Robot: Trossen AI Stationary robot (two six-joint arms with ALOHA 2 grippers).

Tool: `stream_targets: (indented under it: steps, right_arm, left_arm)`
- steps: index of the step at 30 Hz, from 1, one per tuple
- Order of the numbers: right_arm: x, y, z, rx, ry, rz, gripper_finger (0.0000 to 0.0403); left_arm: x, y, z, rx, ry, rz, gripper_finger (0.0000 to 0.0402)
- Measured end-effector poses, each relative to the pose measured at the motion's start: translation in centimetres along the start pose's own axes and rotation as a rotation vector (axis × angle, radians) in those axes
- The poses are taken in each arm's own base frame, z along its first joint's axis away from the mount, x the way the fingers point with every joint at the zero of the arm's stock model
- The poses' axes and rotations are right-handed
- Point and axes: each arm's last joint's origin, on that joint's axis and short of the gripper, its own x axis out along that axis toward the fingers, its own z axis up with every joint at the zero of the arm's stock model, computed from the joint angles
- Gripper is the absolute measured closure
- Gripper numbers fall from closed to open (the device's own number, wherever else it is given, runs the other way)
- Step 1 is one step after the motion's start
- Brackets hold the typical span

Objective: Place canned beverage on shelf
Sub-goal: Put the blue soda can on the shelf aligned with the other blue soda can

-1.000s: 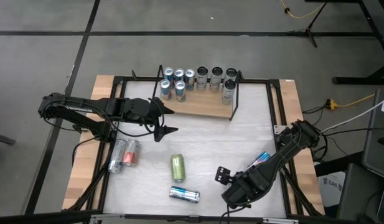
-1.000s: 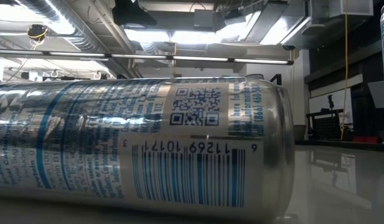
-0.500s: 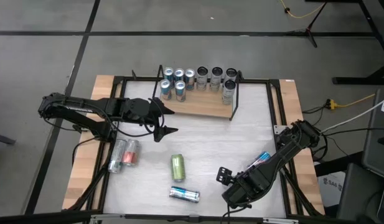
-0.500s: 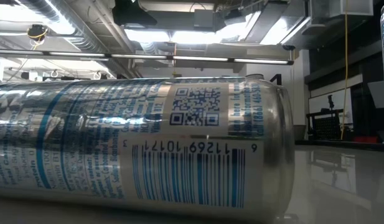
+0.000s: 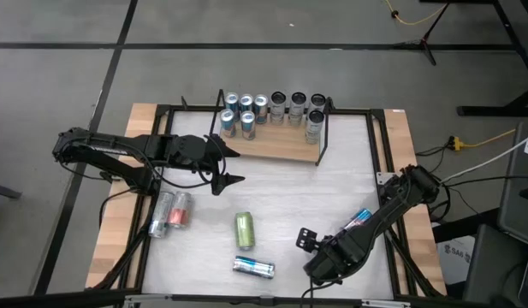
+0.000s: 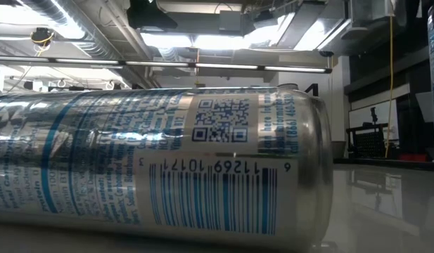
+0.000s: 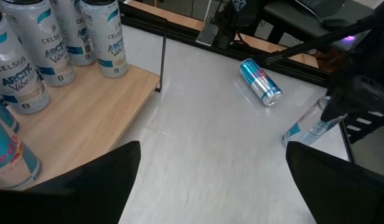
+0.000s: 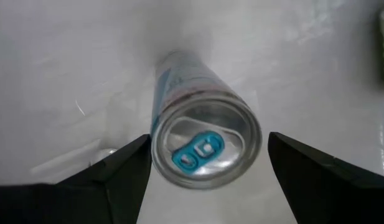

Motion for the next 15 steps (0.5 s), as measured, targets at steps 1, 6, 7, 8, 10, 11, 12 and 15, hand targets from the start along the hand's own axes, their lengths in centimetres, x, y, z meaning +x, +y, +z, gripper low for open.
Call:
stream_targets:
  steps: [1, 6, 7, 8, 10, 11, 12, 15]
  right_arm:
    - [0.00, 0.01, 0.04, 0.001, -0.008, 0.008, 0.0095]
    - [-0.01, 0.09, 0.20, 0.001, -0.043, 0.047, 0.0095]
    - [-0.01, 0.10, 0.20, 0.001, -0.043, 0.047, 0.0095]
    - [-0.01, 0.09, 0.21, 0.011, -0.043, 0.046, 0.0095]
    - [-0.01, 0.03, 0.24, 0.030, -0.042, 0.032, 0.0095]
    - [0.00, 0.00, 0.24, 0.037, -0.040, 0.027, 0.0095]
    - [0.00, -0.02, 0.25, 0.042, -0.040, 0.024, 0.0095]
    - [-0.01, -0.07, 0.32, 0.046, -0.047, 0.017, 0.0095]
  left_arm:
    - [0.00, 0.00, 0.01, 0.000, 0.000, 0.000, 0.0006]
    - [0.00, 0.00, 0.01, 0.000, 0.000, 0.000, 0.0006]
    - [0.00, 0.00, 0.01, 0.000, 0.000, 0.000, 0.0006]
    - [0.00, 0.00, 0.01, 0.000, 0.000, 0.000, 0.0006]
    - [0.00, 0.00, 0.01, 0.000, 0.000, 0.000, 0.0006]
    - [0.00, 0.00, 0.01, 0.000, 0.000, 0.000, 0.0006]
    - [0.00, 0.00, 0.00, 0.000, 0.000, 0.000, 0.0006]
    - [0.00, 0.00, 0.00, 0.000, 0.000, 0.000, 0.0006]
